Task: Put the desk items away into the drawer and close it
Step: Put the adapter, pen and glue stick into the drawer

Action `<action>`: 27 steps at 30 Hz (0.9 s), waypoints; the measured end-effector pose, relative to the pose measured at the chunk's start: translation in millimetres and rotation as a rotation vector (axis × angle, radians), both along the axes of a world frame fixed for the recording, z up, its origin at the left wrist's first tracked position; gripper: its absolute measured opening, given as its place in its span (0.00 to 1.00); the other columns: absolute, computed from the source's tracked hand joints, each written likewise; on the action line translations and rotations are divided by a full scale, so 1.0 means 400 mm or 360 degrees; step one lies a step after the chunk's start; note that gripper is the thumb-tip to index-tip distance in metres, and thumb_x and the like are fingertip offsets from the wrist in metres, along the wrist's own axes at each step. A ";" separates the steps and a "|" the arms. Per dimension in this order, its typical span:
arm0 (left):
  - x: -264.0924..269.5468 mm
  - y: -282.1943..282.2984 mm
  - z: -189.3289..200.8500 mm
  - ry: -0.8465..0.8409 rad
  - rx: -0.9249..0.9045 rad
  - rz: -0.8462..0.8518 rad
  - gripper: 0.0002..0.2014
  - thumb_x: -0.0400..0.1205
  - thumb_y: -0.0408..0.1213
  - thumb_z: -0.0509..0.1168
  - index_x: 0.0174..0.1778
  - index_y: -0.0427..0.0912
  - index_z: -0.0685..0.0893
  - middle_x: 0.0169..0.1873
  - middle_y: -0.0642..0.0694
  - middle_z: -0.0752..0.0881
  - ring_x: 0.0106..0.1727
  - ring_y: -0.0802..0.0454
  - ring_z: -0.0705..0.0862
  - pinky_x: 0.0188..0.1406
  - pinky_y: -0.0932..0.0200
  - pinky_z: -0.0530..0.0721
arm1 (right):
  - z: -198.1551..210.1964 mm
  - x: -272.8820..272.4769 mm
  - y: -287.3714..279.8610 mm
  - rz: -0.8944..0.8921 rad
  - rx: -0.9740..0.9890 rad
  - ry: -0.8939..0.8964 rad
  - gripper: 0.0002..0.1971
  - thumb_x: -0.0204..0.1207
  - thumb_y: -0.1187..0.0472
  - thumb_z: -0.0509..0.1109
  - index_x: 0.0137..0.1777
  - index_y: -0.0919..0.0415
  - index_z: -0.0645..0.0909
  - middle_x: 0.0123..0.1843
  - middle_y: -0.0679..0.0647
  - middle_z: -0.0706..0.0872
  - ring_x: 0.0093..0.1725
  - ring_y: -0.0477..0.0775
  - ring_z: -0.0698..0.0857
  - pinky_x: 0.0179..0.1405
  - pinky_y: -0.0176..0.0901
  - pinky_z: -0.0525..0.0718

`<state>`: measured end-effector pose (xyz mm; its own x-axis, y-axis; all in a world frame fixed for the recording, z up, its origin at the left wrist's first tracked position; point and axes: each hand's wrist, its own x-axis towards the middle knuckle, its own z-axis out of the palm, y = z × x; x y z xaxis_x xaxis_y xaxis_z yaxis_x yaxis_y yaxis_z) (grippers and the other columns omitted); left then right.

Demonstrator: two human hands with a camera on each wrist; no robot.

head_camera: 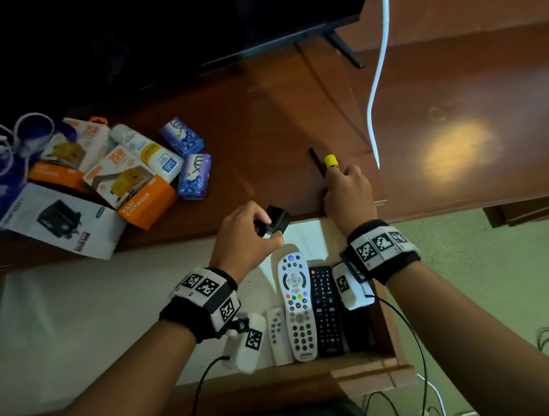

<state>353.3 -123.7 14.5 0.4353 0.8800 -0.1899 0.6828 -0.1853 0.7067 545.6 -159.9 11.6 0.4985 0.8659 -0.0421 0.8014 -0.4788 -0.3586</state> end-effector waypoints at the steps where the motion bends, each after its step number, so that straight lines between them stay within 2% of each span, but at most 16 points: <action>1: -0.006 0.003 0.002 -0.0005 0.0004 0.0002 0.14 0.65 0.38 0.77 0.39 0.48 0.77 0.41 0.52 0.83 0.39 0.53 0.82 0.34 0.61 0.79 | 0.005 -0.002 0.007 -0.0010 -0.0034 -0.0011 0.16 0.74 0.74 0.59 0.60 0.67 0.78 0.52 0.70 0.77 0.49 0.70 0.79 0.42 0.48 0.65; 2: -0.012 0.005 0.004 -0.0009 0.0007 -0.0007 0.14 0.66 0.38 0.77 0.39 0.48 0.78 0.41 0.52 0.83 0.39 0.54 0.81 0.34 0.63 0.77 | 0.012 -0.004 0.012 -0.0026 -0.0069 -0.0014 0.19 0.75 0.74 0.58 0.65 0.65 0.76 0.53 0.69 0.78 0.51 0.70 0.79 0.43 0.48 0.67; 4: -0.023 0.009 0.005 -0.0046 -0.0004 -0.0058 0.14 0.66 0.38 0.77 0.40 0.47 0.78 0.41 0.50 0.84 0.41 0.52 0.82 0.38 0.59 0.79 | 0.027 -0.011 0.019 -0.0079 -0.0151 0.0017 0.24 0.75 0.73 0.58 0.71 0.59 0.72 0.53 0.70 0.78 0.54 0.71 0.79 0.47 0.51 0.74; 6: -0.037 0.011 0.002 -0.0075 -0.0016 -0.0085 0.13 0.66 0.40 0.77 0.39 0.48 0.78 0.40 0.50 0.85 0.42 0.51 0.83 0.42 0.55 0.81 | 0.039 -0.020 0.021 -0.0128 -0.0222 0.0058 0.26 0.75 0.73 0.59 0.73 0.56 0.71 0.53 0.71 0.80 0.56 0.72 0.79 0.51 0.54 0.77; 8: -0.053 0.013 0.000 -0.0068 -0.0054 -0.0084 0.13 0.67 0.41 0.76 0.39 0.49 0.78 0.40 0.51 0.85 0.42 0.51 0.82 0.41 0.55 0.81 | 0.049 -0.031 0.019 -0.0177 -0.0229 0.0094 0.25 0.73 0.73 0.60 0.70 0.58 0.73 0.52 0.71 0.82 0.55 0.74 0.81 0.49 0.53 0.78; 11: -0.078 0.001 -0.008 -0.0098 -0.0133 -0.0112 0.12 0.68 0.41 0.75 0.38 0.50 0.77 0.40 0.51 0.85 0.41 0.51 0.83 0.39 0.56 0.80 | 0.054 -0.047 -0.009 -0.0287 -0.0179 0.0222 0.17 0.71 0.74 0.61 0.59 0.65 0.79 0.50 0.70 0.84 0.51 0.71 0.81 0.46 0.49 0.76; 13: -0.094 -0.016 -0.021 -0.0114 -0.0209 -0.0145 0.13 0.67 0.42 0.76 0.37 0.52 0.77 0.39 0.52 0.85 0.41 0.50 0.84 0.39 0.55 0.82 | 0.048 -0.063 -0.049 -0.0395 -0.0073 0.0333 0.10 0.69 0.74 0.61 0.46 0.63 0.80 0.44 0.66 0.85 0.48 0.68 0.81 0.41 0.44 0.73; 15: -0.106 -0.038 -0.039 -0.0086 -0.0286 -0.0174 0.13 0.67 0.41 0.76 0.37 0.52 0.76 0.38 0.53 0.85 0.40 0.50 0.85 0.38 0.58 0.82 | 0.038 -0.095 -0.108 -0.0510 0.0068 0.0453 0.07 0.69 0.74 0.65 0.38 0.61 0.79 0.39 0.59 0.85 0.40 0.62 0.82 0.35 0.39 0.72; 16: -0.111 -0.048 -0.049 -0.0068 -0.0320 -0.0177 0.13 0.67 0.40 0.76 0.37 0.51 0.77 0.38 0.52 0.85 0.40 0.51 0.86 0.38 0.59 0.81 | 0.032 -0.115 -0.143 -0.0542 0.0129 0.0542 0.08 0.68 0.74 0.67 0.36 0.61 0.78 0.38 0.56 0.85 0.37 0.57 0.81 0.32 0.35 0.74; 18: -0.117 -0.067 -0.078 -0.0044 -0.0396 -0.0158 0.12 0.68 0.40 0.76 0.39 0.49 0.78 0.39 0.52 0.86 0.40 0.50 0.86 0.40 0.57 0.83 | 0.015 -0.156 -0.211 -0.0592 0.0194 0.0734 0.11 0.67 0.76 0.70 0.33 0.60 0.77 0.35 0.49 0.83 0.33 0.45 0.78 0.25 0.20 0.71; 19: -0.115 -0.076 -0.095 -0.0036 -0.0437 -0.0140 0.13 0.68 0.40 0.76 0.41 0.49 0.78 0.40 0.51 0.85 0.42 0.48 0.86 0.42 0.55 0.84 | 0.001 -0.169 -0.240 -0.0612 0.0190 0.0787 0.13 0.66 0.77 0.70 0.31 0.58 0.76 0.33 0.47 0.81 0.33 0.44 0.78 0.26 0.20 0.73; 21: -0.104 -0.092 -0.128 -0.0022 -0.0524 -0.0101 0.15 0.69 0.42 0.75 0.48 0.50 0.78 0.41 0.50 0.85 0.45 0.46 0.86 0.44 0.52 0.85 | -0.034 -0.179 -0.275 -0.0667 0.0101 0.0857 0.13 0.65 0.76 0.70 0.30 0.57 0.75 0.34 0.48 0.82 0.33 0.48 0.79 0.27 0.30 0.78; 24: -0.058 -0.105 -0.173 0.0030 -0.0577 -0.0090 0.22 0.73 0.41 0.71 0.63 0.47 0.77 0.51 0.44 0.86 0.53 0.44 0.84 0.50 0.53 0.83 | -0.088 -0.167 -0.266 -0.0736 -0.0144 0.0846 0.08 0.67 0.75 0.67 0.34 0.62 0.78 0.37 0.50 0.83 0.33 0.49 0.78 0.21 0.26 0.74; 27: 0.001 -0.105 -0.209 0.0074 -0.0491 -0.0133 0.25 0.76 0.41 0.68 0.70 0.44 0.75 0.61 0.41 0.83 0.61 0.42 0.82 0.58 0.53 0.81 | -0.133 -0.150 -0.214 -0.0754 -0.0200 0.0734 0.09 0.66 0.75 0.62 0.34 0.60 0.76 0.38 0.57 0.85 0.35 0.54 0.80 0.32 0.37 0.75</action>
<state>353.6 -165.5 -69.0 0.4883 0.7394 -0.4636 0.7070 -0.0238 0.7068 485.4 -245.6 -41.4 0.7304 0.5325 -0.4278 0.2725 -0.8015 -0.5323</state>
